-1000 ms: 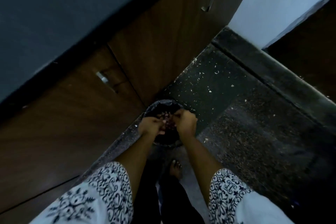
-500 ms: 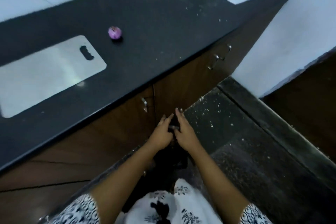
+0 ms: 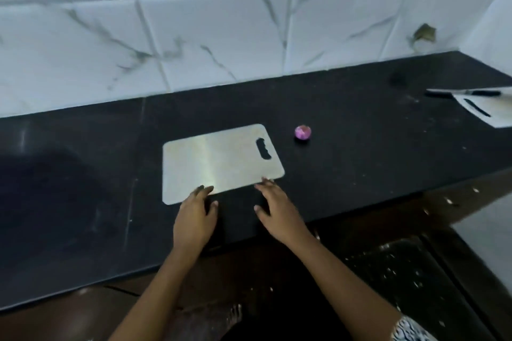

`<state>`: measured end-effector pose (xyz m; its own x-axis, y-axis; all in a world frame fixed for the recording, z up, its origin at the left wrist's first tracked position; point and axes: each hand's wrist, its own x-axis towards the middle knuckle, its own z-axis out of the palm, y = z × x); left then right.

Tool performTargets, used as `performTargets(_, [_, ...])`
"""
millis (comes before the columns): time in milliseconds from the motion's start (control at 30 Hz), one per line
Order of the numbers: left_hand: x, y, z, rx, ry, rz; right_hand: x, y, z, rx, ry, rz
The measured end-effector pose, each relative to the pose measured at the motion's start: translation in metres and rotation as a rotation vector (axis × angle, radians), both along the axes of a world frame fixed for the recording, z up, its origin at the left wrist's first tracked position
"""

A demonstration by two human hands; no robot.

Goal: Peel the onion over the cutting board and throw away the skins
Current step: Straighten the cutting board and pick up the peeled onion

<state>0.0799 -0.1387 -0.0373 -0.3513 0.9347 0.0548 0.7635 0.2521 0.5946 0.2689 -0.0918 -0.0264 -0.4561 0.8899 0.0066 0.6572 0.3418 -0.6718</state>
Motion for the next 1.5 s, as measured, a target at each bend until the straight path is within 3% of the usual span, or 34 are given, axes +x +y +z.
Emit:
performTargets(100, [-0.039,0.033,-0.005,-0.075,0.122,0.041,-0.035,0.054,-0.005,0.064,-0.095,0.011])
performTargets(267, [-0.08,0.079,-0.017,-0.257,0.254,0.001,-0.071,0.113,-0.026,0.071,-0.419,0.09])
performTargets(500, [-0.096,0.096,-0.034,-0.292,0.327,-0.059,-0.087,0.12,-0.051,0.149,-0.516,0.042])
performTargets(800, [-0.108,0.118,-0.036,-0.272,0.363,-0.076,-0.098,0.137,-0.05,0.131,-0.495,0.027])
performTargets(900, [-0.109,0.121,-0.038,-0.271,0.371,-0.072,-0.094,0.144,-0.038,0.061,-0.278,-0.02])
performTargets(1000, [-0.111,0.12,-0.04,-0.274,0.369,-0.07,-0.066,0.154,-0.022,0.188,-0.061,-0.319])
performTargets(1067, [-0.11,0.12,-0.04,-0.263,0.367,-0.066,-0.036,0.164,-0.012,0.298,-0.062,-0.599])
performTargets(1133, [-0.111,0.119,-0.041,-0.252,0.364,-0.061,-0.007,0.177,-0.004,0.253,-0.11,-0.78])
performTargets(1300, [-0.111,0.119,-0.041,-0.234,0.358,-0.055,0.029,0.214,-0.007,-0.099,-0.198,-0.595])
performTargets(1500, [-0.109,0.118,-0.039,-0.23,0.352,-0.04,0.024,0.222,0.006,-0.084,-0.053,-0.544])
